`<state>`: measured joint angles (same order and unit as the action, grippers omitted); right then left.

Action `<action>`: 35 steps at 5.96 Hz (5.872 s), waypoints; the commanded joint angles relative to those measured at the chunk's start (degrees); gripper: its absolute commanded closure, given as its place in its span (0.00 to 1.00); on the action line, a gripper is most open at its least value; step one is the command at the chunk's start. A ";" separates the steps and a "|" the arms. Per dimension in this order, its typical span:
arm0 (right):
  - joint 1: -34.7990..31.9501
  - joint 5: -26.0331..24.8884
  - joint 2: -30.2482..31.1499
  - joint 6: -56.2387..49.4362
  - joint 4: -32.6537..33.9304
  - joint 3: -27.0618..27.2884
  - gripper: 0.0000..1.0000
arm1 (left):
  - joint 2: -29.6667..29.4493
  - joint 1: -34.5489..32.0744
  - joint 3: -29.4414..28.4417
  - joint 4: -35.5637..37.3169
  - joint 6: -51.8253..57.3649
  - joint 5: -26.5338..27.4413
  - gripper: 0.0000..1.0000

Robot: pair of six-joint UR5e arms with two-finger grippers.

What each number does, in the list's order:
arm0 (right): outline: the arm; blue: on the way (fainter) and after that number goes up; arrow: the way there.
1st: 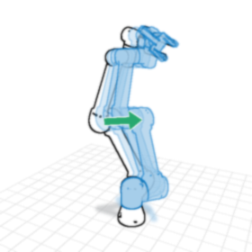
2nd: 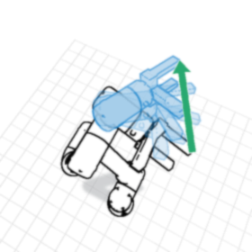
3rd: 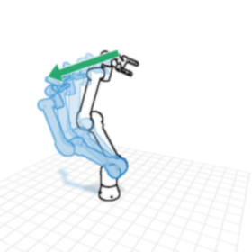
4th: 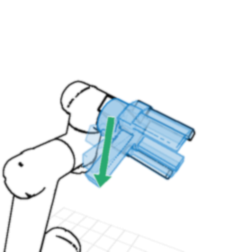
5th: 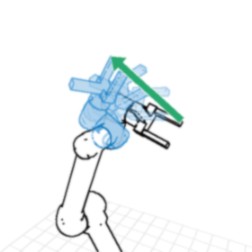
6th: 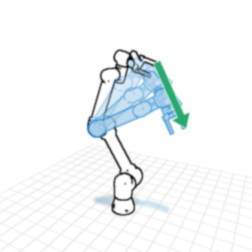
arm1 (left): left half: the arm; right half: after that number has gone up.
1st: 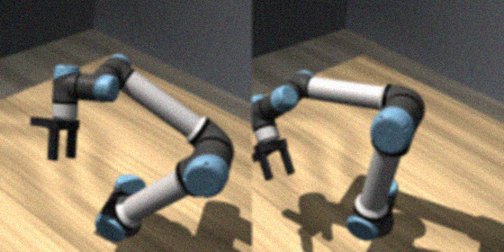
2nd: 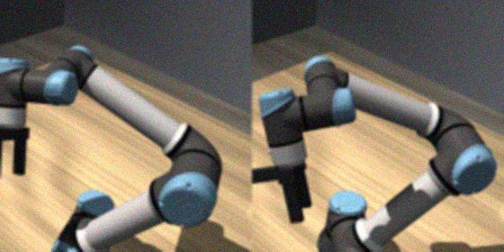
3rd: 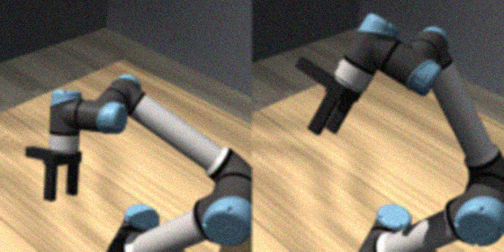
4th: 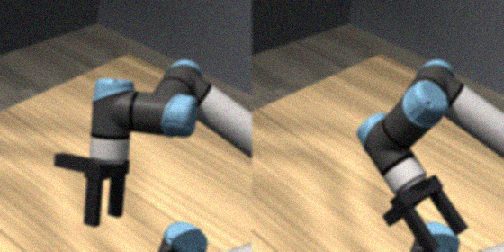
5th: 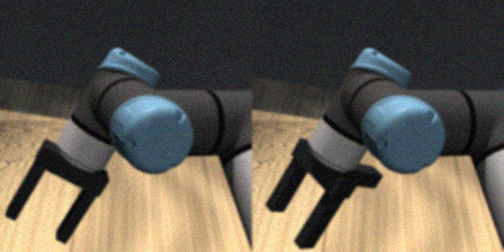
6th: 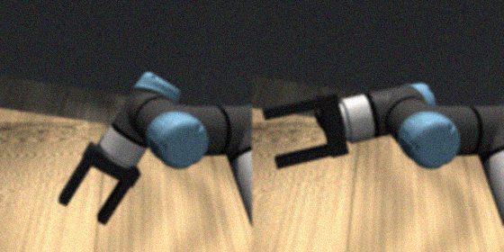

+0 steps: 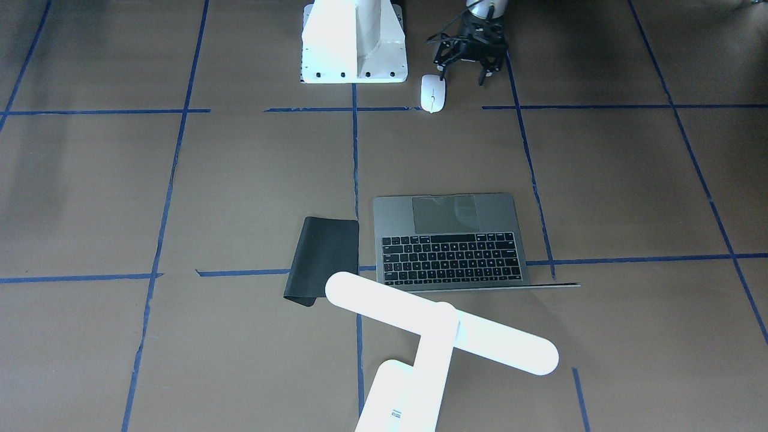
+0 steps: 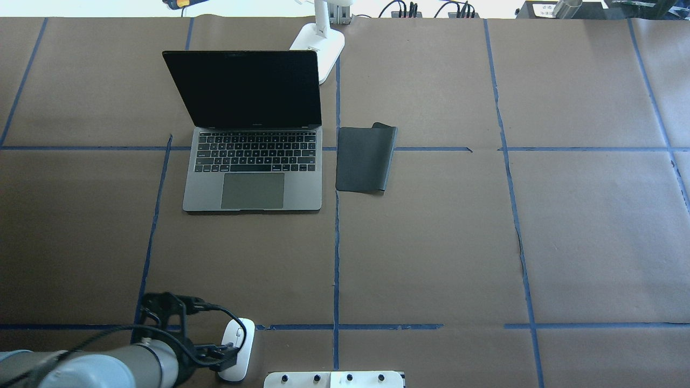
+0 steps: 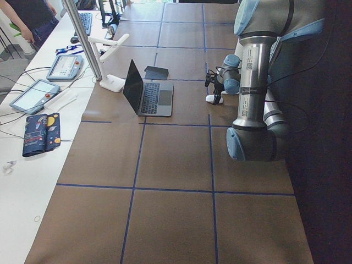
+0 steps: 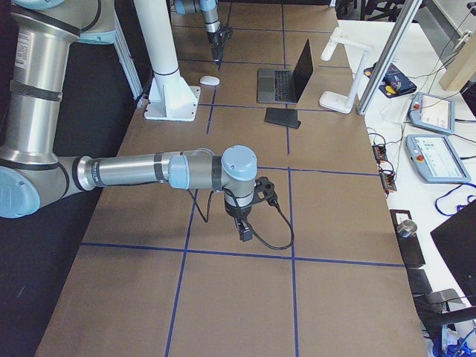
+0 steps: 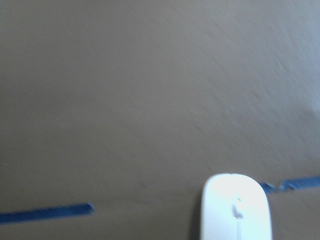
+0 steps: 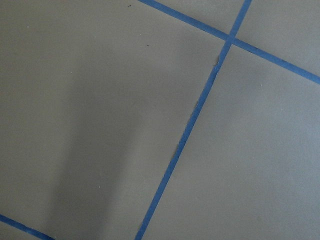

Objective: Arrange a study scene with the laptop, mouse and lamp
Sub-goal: 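Reach the left gripper down to the white mouse and grasp it, then carry the white mouse with the left gripper onto the black mouse pad, then open the left gripper and withdraw the left arm from the mouse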

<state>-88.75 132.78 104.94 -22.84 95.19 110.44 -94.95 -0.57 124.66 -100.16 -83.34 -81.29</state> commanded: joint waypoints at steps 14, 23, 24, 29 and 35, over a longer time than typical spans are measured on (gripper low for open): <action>-0.02 1.87 -0.70 8.42 -0.09 -1.63 0.00 | -41.41 -24.53 -35.29 -0.02 12.13 -16.13 0.99; -0.02 1.87 -1.23 8.43 -0.09 -1.72 0.00 | -55.31 -32.83 -63.65 -16.57 19.18 -29.18 0.00; -0.02 1.87 -1.23 8.51 -0.09 -1.72 0.00 | -46.90 -32.92 -52.62 -14.47 19.27 -31.80 0.00; -0.02 1.78 -0.62 8.42 -0.09 -2.77 0.00 | -15.77 -37.99 -11.78 9.24 34.83 -31.83 0.00; 0.07 1.87 -2.46 15.90 -0.27 -3.65 0.00 | 15.45 -79.55 -10.67 14.12 78.32 -49.58 0.00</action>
<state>-88.74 134.58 102.69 -6.98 94.95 106.82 -84.12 -75.70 114.07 -85.85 -8.24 -130.29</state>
